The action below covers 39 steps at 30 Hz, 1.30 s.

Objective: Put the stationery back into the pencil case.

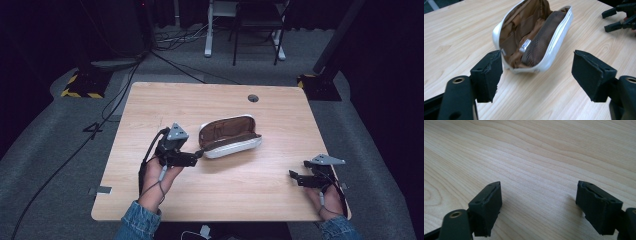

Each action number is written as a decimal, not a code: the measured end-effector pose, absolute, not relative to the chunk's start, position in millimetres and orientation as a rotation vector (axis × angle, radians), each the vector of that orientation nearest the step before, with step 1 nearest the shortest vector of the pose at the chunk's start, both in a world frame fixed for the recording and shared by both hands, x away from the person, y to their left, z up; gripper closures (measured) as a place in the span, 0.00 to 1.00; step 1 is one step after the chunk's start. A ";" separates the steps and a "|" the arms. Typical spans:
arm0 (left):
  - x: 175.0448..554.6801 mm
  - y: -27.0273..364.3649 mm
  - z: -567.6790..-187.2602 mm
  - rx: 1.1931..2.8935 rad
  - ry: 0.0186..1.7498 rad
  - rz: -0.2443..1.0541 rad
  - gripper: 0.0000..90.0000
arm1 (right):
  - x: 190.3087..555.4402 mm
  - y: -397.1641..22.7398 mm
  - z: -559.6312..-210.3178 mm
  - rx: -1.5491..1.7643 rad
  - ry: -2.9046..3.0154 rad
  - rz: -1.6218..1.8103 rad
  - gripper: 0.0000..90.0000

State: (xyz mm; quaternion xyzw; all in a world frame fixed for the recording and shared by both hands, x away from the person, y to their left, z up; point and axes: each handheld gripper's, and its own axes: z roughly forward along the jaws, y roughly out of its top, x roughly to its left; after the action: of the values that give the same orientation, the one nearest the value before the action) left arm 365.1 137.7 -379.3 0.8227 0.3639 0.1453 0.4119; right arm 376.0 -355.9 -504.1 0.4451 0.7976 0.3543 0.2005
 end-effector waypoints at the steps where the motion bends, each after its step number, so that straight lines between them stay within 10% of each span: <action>1: 362.3 142.6 -380.3 2.073 0.922 0.376 0.27 | 375.9 -355.9 -504.1 1.244 2.229 0.990 0.24; 39: 335.5 255.0 -466.7 2.029 1.164 0.388 0.27 | 375.7 -355.6 -504.0 1.237 2.233 0.990 0.24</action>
State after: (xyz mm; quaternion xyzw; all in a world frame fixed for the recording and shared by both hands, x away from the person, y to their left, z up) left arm 335.5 255.0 -466.7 0.7929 0.4551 0.1516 0.3758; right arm 375.7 -355.6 -504.0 0.4427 0.7990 0.3542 0.2004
